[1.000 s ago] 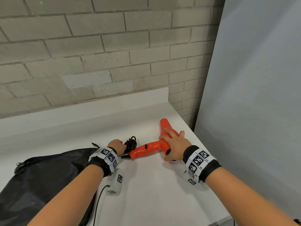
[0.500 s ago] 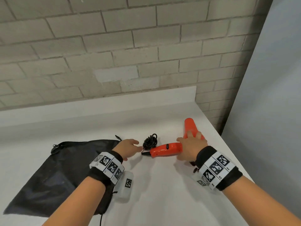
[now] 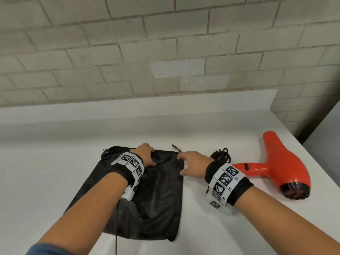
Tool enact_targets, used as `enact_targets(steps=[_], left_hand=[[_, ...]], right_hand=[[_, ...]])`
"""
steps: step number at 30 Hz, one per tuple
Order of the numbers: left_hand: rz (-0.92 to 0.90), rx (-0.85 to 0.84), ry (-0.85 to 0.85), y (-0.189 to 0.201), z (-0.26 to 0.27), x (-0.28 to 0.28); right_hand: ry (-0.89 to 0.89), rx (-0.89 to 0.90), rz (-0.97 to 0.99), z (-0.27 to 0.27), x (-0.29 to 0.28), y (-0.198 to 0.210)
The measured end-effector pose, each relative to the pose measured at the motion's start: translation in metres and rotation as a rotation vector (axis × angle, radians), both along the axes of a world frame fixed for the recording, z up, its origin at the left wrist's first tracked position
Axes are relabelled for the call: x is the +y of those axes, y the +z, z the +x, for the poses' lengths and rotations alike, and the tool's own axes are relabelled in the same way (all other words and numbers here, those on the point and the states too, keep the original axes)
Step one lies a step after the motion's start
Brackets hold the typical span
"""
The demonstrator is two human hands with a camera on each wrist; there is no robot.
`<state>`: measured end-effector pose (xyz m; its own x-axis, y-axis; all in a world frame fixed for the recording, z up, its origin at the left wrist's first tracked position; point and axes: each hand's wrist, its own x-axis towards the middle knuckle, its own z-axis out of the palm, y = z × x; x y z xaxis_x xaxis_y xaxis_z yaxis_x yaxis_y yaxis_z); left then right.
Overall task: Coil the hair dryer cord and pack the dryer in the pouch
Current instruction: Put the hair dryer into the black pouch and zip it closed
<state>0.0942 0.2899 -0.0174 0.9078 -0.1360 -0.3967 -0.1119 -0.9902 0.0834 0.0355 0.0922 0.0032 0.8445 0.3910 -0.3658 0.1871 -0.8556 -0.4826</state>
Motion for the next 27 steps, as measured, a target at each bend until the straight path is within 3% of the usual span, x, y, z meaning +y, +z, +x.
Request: enact_targets(steps=[2, 6, 9, 13, 14, 16, 18, 19, 21, 22, 24, 27], left_hand=[[-0.036, -0.081, -0.088, 0.002, -0.001, 0.000], [-0.485, -0.184, -0.259, 0.019, -0.012, -0.009], [-0.615, -0.377, -0.359, 0.042, -0.020, -0.020], [-0.792, -0.594, -0.366, 0.068, -0.030, -0.032], [-0.848, -0.576, -0.361, 0.072, -0.035, -0.036], [-0.904, -0.389, -0.347, 0.074, -0.045, -0.046], [-0.892, -0.164, -0.335, 0.073, -0.054, -0.055], [-0.891, -0.147, -0.328, 0.071, -0.056, -0.055], [-0.895, -0.306, -0.267, 0.067, -0.052, -0.055], [-0.824, -0.420, -0.225, 0.066, -0.048, -0.053], [-0.509, -0.529, -0.204, 0.065, -0.043, -0.051], [-0.213, -0.352, -0.205, 0.056, -0.035, -0.050]], right_hand=[[-0.003, -0.008, 0.059, 0.006, 0.013, -0.002], [-0.060, -0.084, 0.166, 0.015, 0.030, -0.008], [-0.215, -0.223, 0.207, 0.019, 0.021, -0.006], [-0.484, -0.496, 0.215, 0.016, -0.007, 0.008], [-0.548, -0.516, 0.225, 0.014, -0.014, 0.013], [-0.603, -0.496, 0.247, 0.010, -0.027, 0.021], [-0.616, -0.411, 0.395, 0.005, -0.041, 0.029], [-0.623, -0.369, 0.474, 0.001, -0.045, 0.033], [-0.587, -0.387, 0.517, -0.010, -0.053, 0.041], [-0.548, -0.406, 0.501, -0.016, -0.056, 0.044], [-0.458, -0.406, 0.497, -0.028, -0.061, 0.051], [-0.380, -0.339, 0.677, -0.044, -0.067, 0.055]])
